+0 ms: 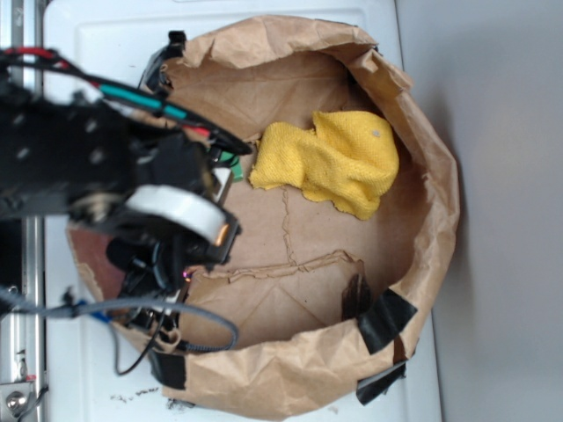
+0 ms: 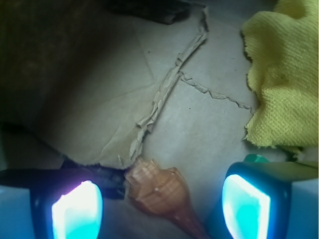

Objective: Grab the shell.

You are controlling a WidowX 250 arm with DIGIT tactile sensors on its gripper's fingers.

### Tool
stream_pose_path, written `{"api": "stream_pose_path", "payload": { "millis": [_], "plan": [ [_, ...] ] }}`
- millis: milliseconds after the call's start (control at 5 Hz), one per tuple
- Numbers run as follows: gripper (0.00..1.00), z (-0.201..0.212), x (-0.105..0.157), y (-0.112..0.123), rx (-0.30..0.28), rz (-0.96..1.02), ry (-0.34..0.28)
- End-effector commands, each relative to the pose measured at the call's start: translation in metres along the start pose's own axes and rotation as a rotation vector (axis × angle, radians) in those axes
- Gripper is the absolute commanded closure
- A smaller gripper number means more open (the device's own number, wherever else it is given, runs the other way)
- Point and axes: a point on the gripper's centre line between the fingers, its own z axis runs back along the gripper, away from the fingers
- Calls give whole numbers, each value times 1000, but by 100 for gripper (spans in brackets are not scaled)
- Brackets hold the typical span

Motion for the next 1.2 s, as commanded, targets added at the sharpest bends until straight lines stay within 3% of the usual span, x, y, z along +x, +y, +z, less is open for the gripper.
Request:
{"api": "stream_pose_path", "payload": {
  "millis": [0,400,600,1000],
  "plan": [
    [0,18,2,6,28,-66,-63],
    [0,-4,6,3,62,-92,-42],
    [0,-18,13,-4,77,-131,-64],
    [0,-44,19,-9,69,-179,-43]
  ]
}}
